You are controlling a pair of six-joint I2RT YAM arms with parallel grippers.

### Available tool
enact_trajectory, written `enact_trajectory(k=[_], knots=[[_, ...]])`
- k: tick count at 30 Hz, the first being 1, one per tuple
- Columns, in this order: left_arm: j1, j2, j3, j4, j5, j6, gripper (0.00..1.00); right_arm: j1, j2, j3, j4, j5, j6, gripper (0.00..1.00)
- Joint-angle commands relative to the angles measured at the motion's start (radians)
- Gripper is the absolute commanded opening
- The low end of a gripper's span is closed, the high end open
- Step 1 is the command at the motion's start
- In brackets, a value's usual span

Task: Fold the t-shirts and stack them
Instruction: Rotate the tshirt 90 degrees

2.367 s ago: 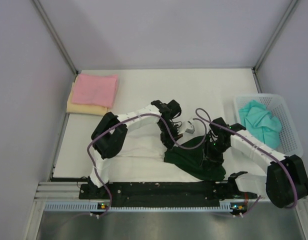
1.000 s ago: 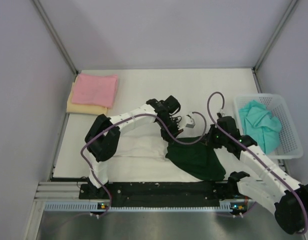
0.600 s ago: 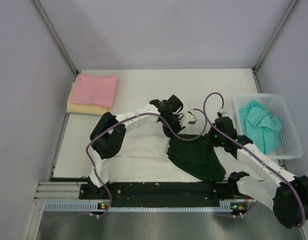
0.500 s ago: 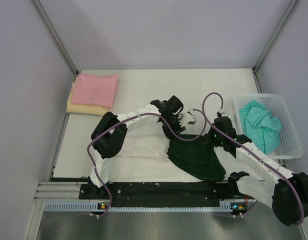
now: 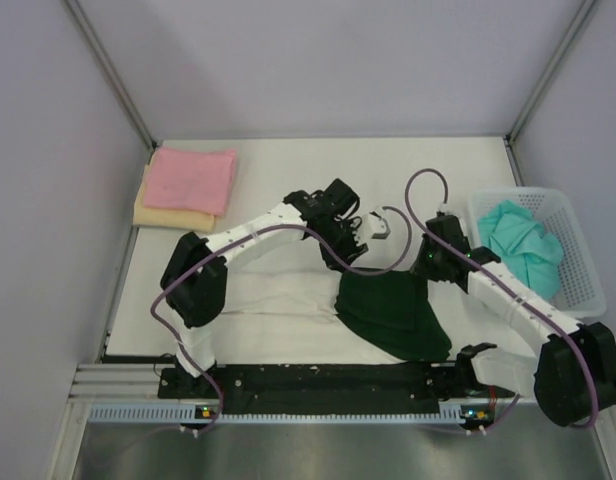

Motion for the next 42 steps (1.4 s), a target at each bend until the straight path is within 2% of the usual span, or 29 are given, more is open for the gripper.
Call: enact_trajectory(k=[1,3,5,9,13,17,20,24,26,29,33,37,42], knots=[[-0.041,-0.083,-0.042,-0.048,0.167,0.027,0.32,-0.040,0.061,0.016,-0.043,-0.010,0.054,0.12],[-0.073,-0.067,-0.084,-0.040,0.172,0.041,0.23,-0.057,0.092,0.013,-0.025,-0.030,0.058,0.06],[-0.104,-0.046,-0.118,-0.039,0.183,0.063,0.18,-0.081,0.127,0.002,0.002,-0.049,0.056,0.00],[-0.119,-0.012,-0.200,0.013,0.125,0.083,0.18,-0.141,0.201,-0.028,0.065,-0.096,0.054,0.00],[-0.121,0.029,-0.214,0.026,0.086,0.095,0.18,-0.165,0.290,-0.009,0.108,-0.098,0.033,0.00],[-0.121,0.054,-0.194,0.024,0.080,0.101,0.21,-0.169,0.405,0.068,0.138,-0.133,0.018,0.00],[-0.121,0.036,-0.158,0.000,0.095,0.122,0.27,-0.169,0.494,0.151,0.139,-0.148,-0.002,0.00],[-0.105,-0.009,-0.065,-0.058,0.112,0.150,0.41,-0.173,0.677,0.338,0.127,-0.136,-0.059,0.00],[-0.079,-0.024,0.010,-0.092,0.123,0.150,0.47,-0.179,0.794,0.492,0.096,-0.132,-0.087,0.00],[-0.029,-0.029,0.098,-0.157,0.120,0.146,0.48,-0.187,0.977,0.802,0.021,-0.151,-0.140,0.00],[0.104,-0.044,0.109,-0.181,0.051,0.129,0.48,-0.187,1.080,1.073,-0.071,-0.194,-0.197,0.00],[0.282,-0.052,0.043,-0.186,-0.035,0.104,0.41,-0.187,1.000,1.125,-0.085,-0.216,-0.260,0.02],[0.438,-0.136,-0.179,-0.096,-0.151,0.136,0.36,-0.185,0.787,0.909,-0.083,-0.182,-0.288,0.10]])
